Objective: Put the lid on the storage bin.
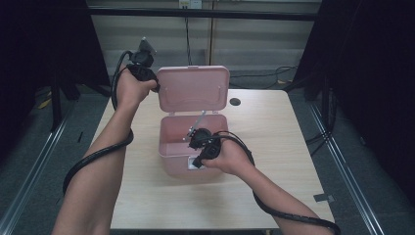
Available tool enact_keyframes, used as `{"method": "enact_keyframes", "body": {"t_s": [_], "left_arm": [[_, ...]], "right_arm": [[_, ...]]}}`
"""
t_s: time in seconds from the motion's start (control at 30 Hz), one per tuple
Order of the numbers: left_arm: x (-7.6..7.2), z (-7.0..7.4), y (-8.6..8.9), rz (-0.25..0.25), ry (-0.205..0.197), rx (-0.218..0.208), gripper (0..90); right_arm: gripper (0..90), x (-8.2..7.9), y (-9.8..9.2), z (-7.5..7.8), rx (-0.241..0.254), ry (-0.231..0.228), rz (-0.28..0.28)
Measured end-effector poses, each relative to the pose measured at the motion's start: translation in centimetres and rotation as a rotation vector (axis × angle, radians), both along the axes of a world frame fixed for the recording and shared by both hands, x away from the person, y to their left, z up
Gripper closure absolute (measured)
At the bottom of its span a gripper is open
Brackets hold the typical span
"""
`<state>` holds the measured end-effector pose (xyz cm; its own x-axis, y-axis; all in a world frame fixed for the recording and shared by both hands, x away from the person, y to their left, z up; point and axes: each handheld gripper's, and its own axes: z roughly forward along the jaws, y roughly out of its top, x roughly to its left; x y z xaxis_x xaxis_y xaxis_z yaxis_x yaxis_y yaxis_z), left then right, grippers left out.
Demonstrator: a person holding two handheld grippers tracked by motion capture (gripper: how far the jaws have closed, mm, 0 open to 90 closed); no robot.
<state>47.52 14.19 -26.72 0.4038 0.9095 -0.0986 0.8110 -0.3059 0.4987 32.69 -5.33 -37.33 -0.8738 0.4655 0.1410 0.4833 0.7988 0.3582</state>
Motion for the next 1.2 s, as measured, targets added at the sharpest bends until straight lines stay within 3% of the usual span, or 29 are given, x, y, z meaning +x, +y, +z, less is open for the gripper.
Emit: {"method": "enact_keyframes", "body": {"t_s": [1.2], "left_arm": [[-1.6,-0.1,0.3,-0.011,-0.007,-0.018,86.6]], "right_arm": [[90.0,0.3,0.1,-0.1,0.009,-0.001,-0.011]]}}
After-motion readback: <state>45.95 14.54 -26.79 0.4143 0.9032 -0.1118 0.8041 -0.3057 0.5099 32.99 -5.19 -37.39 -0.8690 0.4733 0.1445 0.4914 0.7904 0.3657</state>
